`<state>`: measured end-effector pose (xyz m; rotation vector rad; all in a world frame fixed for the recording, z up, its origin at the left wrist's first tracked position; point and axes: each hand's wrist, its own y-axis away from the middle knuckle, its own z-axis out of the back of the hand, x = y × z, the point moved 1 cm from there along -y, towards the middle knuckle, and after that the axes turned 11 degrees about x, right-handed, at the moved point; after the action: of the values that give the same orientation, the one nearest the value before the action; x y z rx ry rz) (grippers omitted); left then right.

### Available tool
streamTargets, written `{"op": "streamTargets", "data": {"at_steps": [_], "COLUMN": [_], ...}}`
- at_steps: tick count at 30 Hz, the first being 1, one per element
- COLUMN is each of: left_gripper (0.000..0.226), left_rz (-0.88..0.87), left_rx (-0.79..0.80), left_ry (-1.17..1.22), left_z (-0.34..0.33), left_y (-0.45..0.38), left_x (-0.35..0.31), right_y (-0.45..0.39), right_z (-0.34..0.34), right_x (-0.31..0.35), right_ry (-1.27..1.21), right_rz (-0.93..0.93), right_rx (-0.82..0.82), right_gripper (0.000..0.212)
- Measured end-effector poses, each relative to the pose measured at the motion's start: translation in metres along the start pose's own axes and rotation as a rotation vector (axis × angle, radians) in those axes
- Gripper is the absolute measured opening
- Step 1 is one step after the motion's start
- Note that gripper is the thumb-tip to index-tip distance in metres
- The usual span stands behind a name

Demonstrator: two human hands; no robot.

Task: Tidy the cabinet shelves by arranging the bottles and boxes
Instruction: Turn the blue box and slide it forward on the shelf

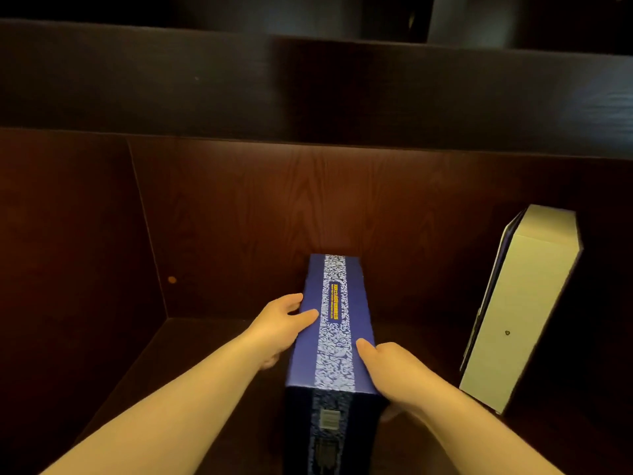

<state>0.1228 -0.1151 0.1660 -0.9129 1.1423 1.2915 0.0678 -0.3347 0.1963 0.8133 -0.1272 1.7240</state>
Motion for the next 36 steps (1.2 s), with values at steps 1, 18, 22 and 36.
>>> {"op": "streamTargets", "data": {"at_steps": [1,18,22,36], "left_gripper": [0.065,0.106,0.095,0.051], "left_rz": [-0.014,0.148,0.055,-0.038], "left_rx": [-0.011,-0.039,-0.055,-0.541], "left_ry": [-0.082,-1.014,-1.007,-0.074], "left_z": [0.008,-0.044,-0.017,0.037], "left_y": [0.001,0.122,0.115,0.077], "left_x": [-0.002,-0.028,-0.018,0.054], "right_y": [-0.002,-0.212,-0.234,-0.158], "right_z": [-0.009,0.068,0.074,0.058], "right_x": [0.004,-0.028,-0.038,-0.067], "right_ry": [0.023,-0.829,-0.793,-0.750], "right_rz": [0.007,0.148,0.123,0.074], "right_rx": [-0.011,-0.196,-0.204,-0.528], "right_gripper": [0.027,0.078,0.065,0.025]}}
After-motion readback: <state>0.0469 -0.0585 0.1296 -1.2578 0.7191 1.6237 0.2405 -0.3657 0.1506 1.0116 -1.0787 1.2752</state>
